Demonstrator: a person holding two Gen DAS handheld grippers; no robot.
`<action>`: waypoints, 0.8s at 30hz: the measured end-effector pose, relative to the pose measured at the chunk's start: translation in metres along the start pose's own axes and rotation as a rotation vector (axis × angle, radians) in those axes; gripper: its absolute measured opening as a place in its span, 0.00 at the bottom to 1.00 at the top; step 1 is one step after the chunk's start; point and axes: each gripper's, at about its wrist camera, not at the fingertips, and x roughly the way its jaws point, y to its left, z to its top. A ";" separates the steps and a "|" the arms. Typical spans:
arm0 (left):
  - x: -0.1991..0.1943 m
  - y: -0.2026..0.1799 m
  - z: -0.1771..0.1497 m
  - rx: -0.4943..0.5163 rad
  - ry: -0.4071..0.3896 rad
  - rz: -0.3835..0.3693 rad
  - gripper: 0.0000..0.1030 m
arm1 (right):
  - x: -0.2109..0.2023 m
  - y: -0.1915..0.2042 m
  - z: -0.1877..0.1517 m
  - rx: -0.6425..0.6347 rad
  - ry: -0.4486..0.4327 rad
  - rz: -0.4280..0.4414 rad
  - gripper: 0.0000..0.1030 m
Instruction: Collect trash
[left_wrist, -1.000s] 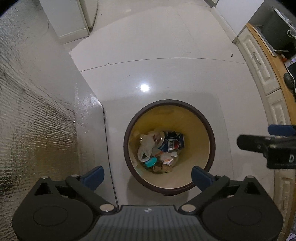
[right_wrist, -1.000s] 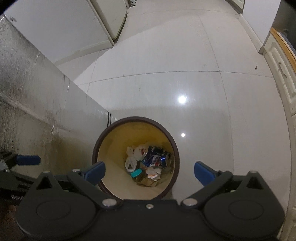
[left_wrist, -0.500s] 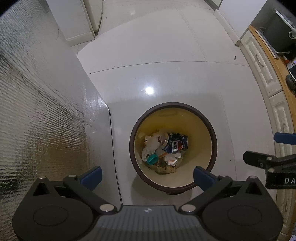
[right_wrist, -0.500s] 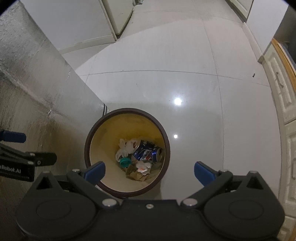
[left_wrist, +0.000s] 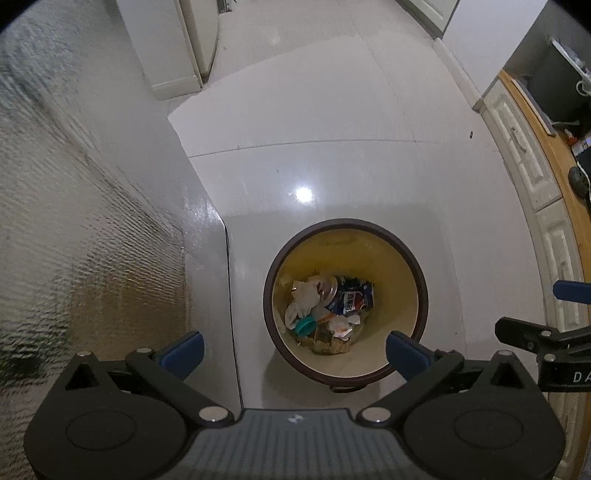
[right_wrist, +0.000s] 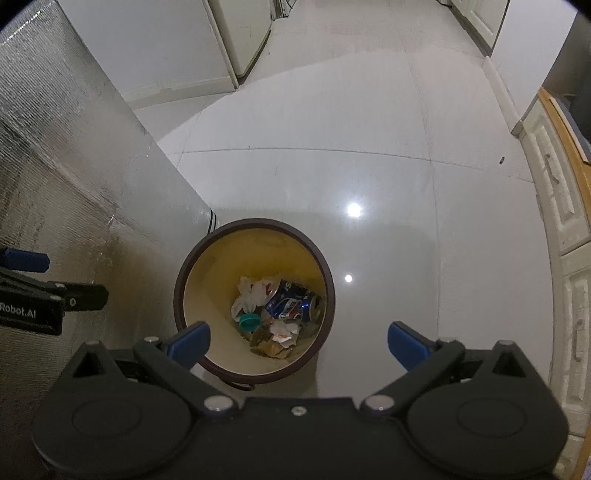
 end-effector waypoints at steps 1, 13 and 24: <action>-0.002 0.001 0.000 -0.002 -0.005 0.000 1.00 | -0.002 -0.001 0.000 0.001 -0.004 0.001 1.00; -0.053 -0.014 -0.005 0.019 -0.135 -0.021 1.00 | -0.045 -0.009 -0.004 0.011 -0.096 0.016 1.00; -0.115 -0.029 -0.006 0.034 -0.320 -0.013 1.00 | -0.108 -0.014 -0.005 -0.004 -0.257 0.019 1.00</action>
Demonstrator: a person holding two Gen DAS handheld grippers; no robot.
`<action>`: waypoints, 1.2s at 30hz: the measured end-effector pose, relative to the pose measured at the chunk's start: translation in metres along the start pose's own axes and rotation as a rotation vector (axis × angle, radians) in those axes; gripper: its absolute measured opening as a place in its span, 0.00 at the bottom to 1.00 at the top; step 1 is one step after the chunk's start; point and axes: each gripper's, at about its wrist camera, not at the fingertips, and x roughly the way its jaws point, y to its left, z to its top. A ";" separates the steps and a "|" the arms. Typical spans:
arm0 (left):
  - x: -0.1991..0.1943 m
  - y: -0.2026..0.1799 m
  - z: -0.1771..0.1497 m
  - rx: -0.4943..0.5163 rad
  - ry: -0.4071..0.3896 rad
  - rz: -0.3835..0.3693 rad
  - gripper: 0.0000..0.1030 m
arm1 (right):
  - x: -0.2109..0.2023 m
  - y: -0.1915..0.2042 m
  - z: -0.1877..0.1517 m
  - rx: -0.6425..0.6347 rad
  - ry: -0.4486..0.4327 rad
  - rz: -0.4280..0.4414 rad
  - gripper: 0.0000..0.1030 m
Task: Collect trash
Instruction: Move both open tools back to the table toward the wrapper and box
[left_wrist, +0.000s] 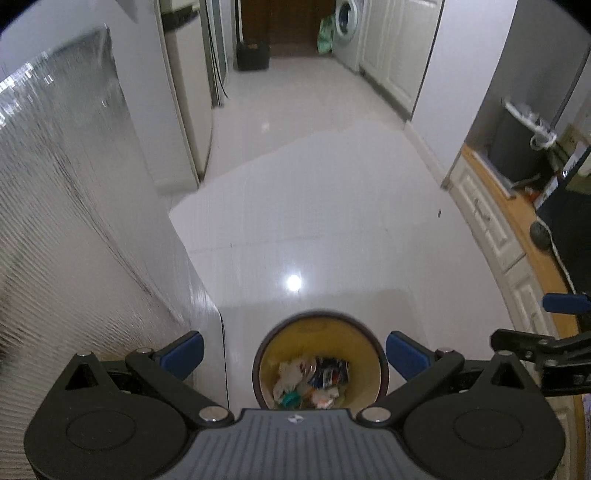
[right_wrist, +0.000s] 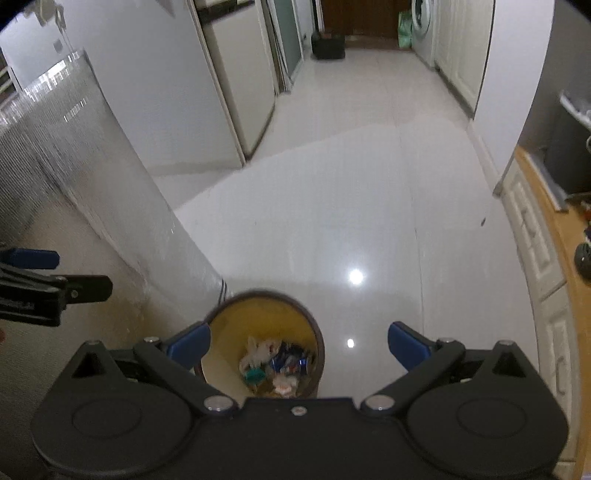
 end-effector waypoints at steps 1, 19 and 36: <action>-0.003 -0.001 0.001 -0.001 -0.009 0.004 1.00 | -0.008 0.000 0.001 -0.003 -0.024 0.000 1.00; -0.127 -0.029 0.028 0.096 -0.301 0.033 1.00 | -0.119 0.004 0.022 -0.020 -0.347 0.033 1.00; -0.259 0.007 0.045 0.142 -0.604 0.102 1.00 | -0.188 0.066 0.056 -0.126 -0.586 0.146 1.00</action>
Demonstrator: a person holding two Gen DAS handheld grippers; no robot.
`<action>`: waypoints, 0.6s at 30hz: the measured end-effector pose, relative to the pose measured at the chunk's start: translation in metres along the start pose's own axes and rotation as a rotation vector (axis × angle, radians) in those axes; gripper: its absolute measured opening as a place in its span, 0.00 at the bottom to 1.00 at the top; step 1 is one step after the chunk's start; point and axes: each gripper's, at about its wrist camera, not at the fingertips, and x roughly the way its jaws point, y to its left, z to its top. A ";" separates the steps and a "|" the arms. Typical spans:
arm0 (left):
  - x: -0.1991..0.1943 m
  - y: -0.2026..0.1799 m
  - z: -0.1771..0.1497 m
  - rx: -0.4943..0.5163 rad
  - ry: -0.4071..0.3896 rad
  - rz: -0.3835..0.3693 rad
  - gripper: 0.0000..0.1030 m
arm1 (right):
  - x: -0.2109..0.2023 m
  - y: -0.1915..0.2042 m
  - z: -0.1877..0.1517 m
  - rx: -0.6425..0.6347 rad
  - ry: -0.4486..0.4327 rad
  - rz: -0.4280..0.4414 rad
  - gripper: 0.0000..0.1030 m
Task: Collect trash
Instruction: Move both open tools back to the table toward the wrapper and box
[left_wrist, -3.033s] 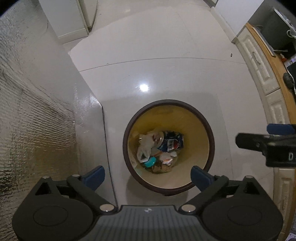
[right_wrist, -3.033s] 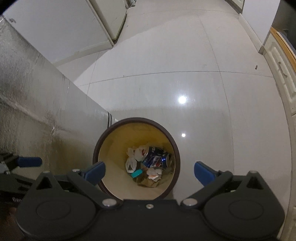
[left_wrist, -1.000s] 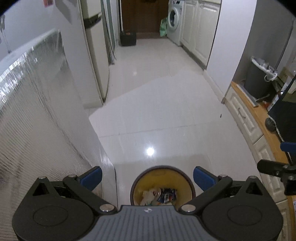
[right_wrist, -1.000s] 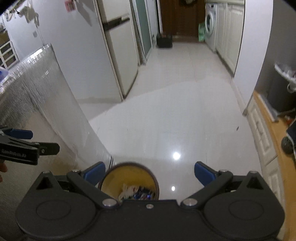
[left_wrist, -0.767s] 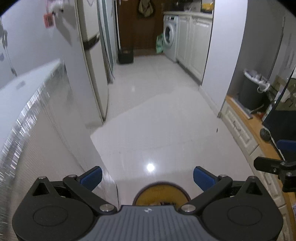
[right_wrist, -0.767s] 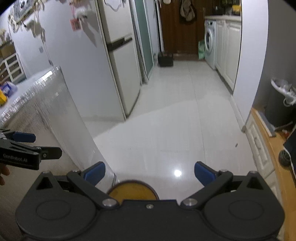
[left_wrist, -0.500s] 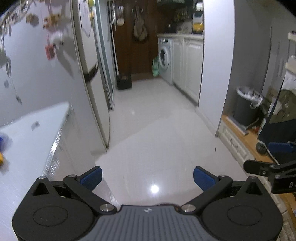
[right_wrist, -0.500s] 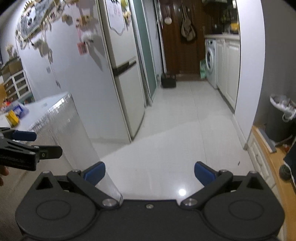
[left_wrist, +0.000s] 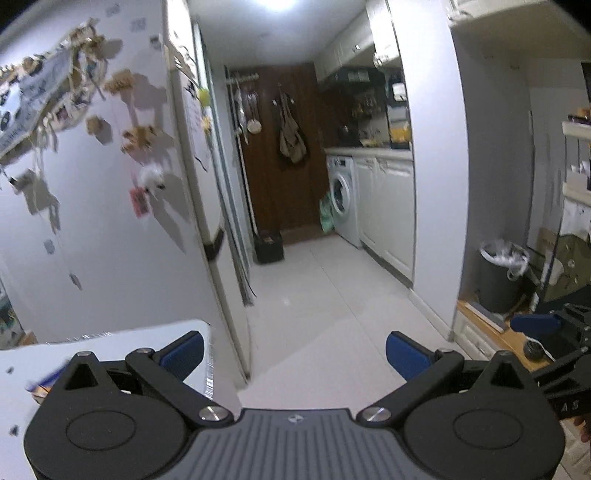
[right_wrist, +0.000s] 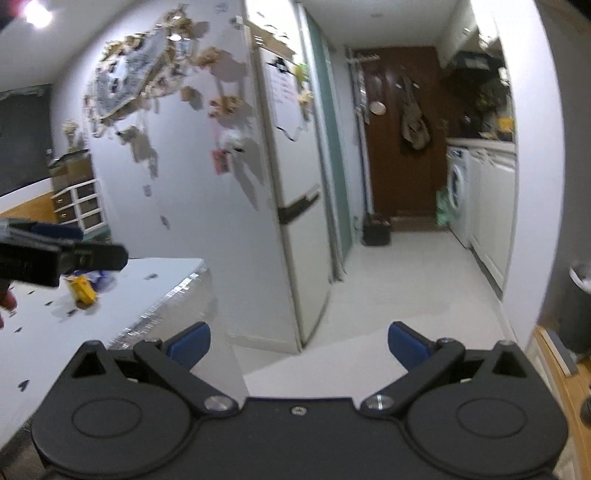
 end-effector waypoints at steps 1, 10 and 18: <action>-0.003 0.006 0.000 -0.003 -0.010 0.006 1.00 | 0.001 0.007 0.003 -0.014 -0.010 0.011 1.00; -0.016 0.080 -0.012 -0.068 -0.078 0.059 1.00 | 0.014 0.074 0.026 -0.075 -0.104 0.116 1.00; -0.012 0.159 -0.026 -0.118 -0.107 0.136 1.00 | 0.052 0.132 0.046 -0.063 -0.121 0.187 1.00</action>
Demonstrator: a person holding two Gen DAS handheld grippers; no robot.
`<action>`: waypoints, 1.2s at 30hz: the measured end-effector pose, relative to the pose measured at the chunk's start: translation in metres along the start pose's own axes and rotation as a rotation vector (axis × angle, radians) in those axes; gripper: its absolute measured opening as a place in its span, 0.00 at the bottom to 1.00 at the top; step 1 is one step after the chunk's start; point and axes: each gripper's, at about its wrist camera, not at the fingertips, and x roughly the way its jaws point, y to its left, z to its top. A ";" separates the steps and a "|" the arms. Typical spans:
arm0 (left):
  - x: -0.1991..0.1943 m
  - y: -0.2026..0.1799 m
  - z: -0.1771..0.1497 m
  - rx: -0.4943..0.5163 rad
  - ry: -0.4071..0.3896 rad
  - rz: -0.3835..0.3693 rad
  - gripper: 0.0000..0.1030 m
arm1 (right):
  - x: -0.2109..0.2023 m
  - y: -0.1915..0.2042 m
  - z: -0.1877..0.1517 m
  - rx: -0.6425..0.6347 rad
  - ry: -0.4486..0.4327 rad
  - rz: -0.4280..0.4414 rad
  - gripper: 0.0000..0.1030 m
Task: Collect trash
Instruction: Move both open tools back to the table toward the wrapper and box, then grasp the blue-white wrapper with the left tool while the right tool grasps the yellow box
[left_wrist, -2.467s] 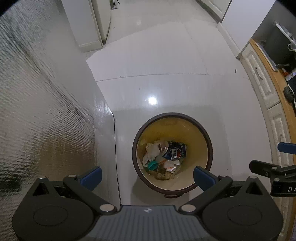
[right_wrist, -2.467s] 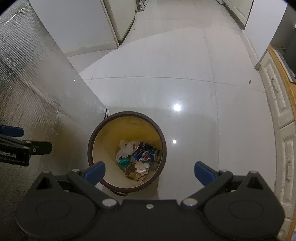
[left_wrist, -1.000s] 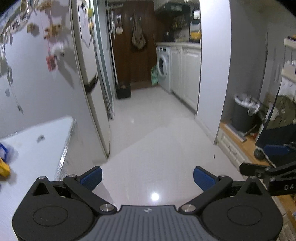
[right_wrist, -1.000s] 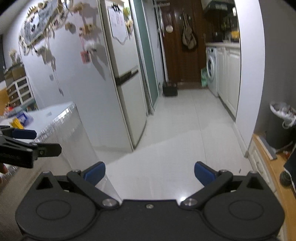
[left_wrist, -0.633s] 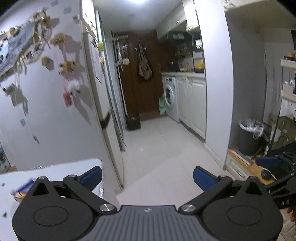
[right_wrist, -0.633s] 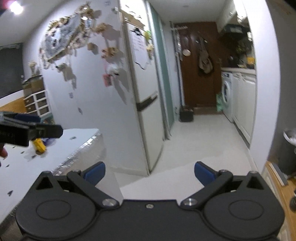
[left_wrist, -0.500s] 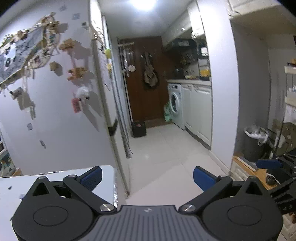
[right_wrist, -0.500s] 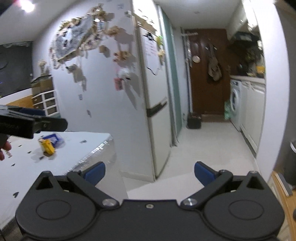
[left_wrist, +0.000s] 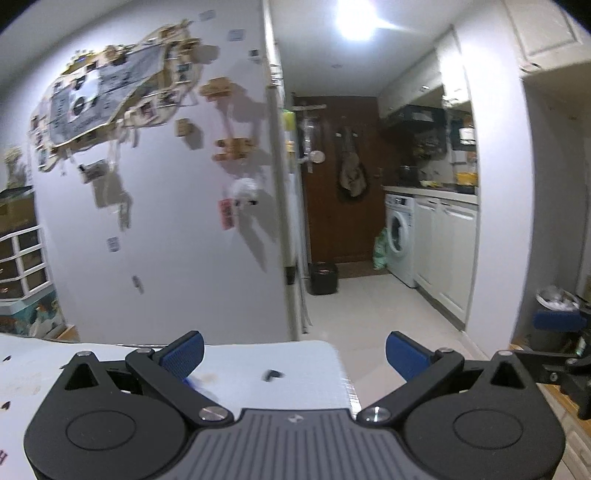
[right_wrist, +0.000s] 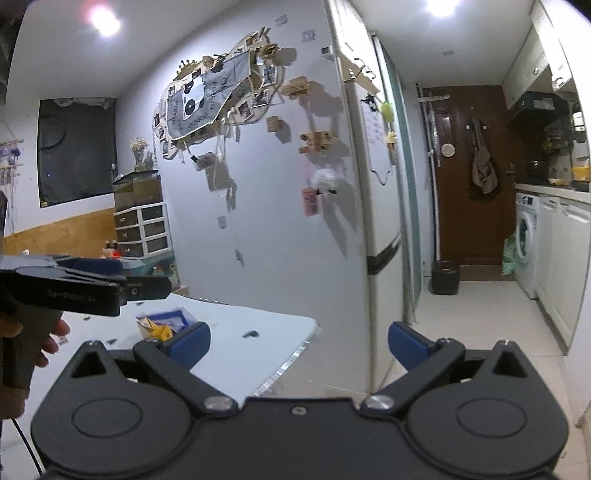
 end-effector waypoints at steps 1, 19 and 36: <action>0.002 0.010 0.000 -0.009 -0.006 0.006 1.00 | 0.008 0.005 0.001 0.006 0.003 0.003 1.00; 0.074 0.182 -0.027 -0.209 -0.005 0.104 1.00 | 0.106 0.092 -0.010 -0.062 0.104 0.080 1.00; 0.126 0.240 -0.089 -0.434 0.087 -0.080 1.00 | 0.197 0.172 -0.035 -0.208 0.216 0.267 0.85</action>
